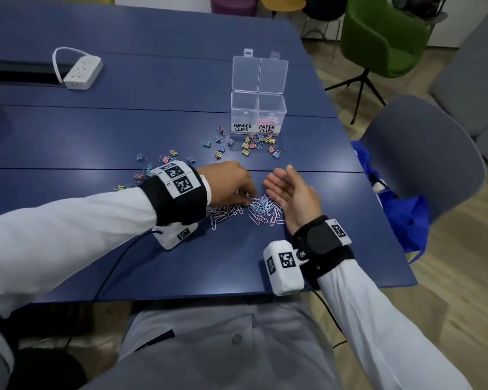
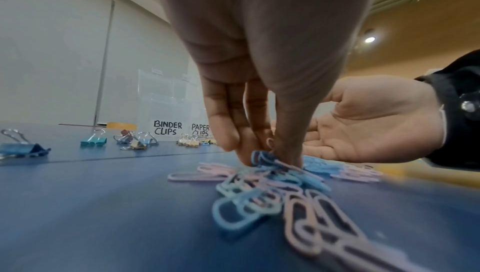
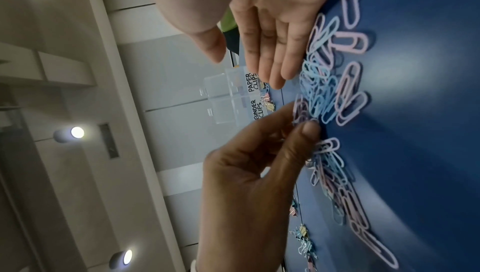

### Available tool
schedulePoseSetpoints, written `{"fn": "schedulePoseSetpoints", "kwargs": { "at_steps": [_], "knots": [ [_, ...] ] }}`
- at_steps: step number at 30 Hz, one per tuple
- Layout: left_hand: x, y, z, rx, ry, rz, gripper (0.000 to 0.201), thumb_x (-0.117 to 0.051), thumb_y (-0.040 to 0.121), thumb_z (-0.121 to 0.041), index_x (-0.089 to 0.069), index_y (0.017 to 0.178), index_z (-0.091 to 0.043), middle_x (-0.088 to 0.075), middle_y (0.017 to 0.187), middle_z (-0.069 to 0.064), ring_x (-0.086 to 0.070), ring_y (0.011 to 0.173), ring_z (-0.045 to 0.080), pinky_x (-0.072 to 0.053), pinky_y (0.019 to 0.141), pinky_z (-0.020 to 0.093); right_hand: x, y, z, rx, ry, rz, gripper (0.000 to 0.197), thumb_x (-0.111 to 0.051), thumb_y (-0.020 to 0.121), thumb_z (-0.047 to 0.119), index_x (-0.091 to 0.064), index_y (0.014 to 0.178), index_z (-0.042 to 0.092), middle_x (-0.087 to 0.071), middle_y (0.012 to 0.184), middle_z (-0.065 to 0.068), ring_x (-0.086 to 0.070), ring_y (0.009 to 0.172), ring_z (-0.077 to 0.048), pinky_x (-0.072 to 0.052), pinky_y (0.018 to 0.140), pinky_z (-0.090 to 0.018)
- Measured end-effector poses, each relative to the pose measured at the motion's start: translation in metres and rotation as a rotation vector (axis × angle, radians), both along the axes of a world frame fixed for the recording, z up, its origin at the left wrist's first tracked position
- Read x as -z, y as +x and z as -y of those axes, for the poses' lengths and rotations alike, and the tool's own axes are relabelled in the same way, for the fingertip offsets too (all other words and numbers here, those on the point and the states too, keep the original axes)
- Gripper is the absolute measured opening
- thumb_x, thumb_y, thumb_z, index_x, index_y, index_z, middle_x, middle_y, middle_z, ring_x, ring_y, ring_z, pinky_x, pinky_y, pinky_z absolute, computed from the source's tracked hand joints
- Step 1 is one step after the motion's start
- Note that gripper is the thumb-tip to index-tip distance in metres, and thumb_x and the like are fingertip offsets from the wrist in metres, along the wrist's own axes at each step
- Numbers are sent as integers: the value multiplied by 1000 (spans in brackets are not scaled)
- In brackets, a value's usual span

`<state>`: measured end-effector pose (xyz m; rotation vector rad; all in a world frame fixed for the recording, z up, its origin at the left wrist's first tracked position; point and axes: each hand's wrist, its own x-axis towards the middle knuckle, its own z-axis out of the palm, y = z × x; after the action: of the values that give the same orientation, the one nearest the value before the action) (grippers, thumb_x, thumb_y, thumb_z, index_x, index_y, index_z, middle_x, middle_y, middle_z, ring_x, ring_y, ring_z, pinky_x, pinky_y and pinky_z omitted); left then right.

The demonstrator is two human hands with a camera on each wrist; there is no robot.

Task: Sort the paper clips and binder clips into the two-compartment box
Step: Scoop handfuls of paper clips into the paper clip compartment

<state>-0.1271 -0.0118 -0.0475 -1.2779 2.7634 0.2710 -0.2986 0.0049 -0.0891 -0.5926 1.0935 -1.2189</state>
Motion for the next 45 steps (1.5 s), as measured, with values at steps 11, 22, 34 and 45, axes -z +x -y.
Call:
{"fn": "schedulePoseSetpoints", "kwargs": {
  "at_steps": [11,22,34,45],
  "knots": [
    [-35,-17,18,-70,-52,-267,25,-67,86,-34,-72,109,-25,-73,87,-2,-55,69,10,-41,70,19,-3,12,7,28,165,405,48,-31,103,37,-58,100,-3,-60,99,-20,-62,90,-31,-53,82,-41],
    [-34,-14,19,-130,-225,-390,22,-62,86,-43,-74,92,-26,-68,82,-4,-47,63,9,-38,65,21,-9,5,7,75,196,554,48,-23,104,28,-60,92,1,-71,74,-12,-68,68,-24,-54,59,-27],
    [1,-37,-8,259,99,29,54,-64,80,-56,-56,130,-36,-51,133,-2,-48,118,21,-38,98,29,-3,-50,1,90,176,381,47,-31,98,46,-57,81,10,-64,74,-6,-63,67,-20,-43,58,-25],
    [13,-26,-11,390,-6,-82,34,-59,89,-43,-62,123,-37,-63,119,-8,-57,106,19,-46,78,28,-1,-47,-10,57,118,358,42,-29,99,36,-58,96,6,-69,88,-11,-71,74,-24,-51,63,-27]
  ]
}}
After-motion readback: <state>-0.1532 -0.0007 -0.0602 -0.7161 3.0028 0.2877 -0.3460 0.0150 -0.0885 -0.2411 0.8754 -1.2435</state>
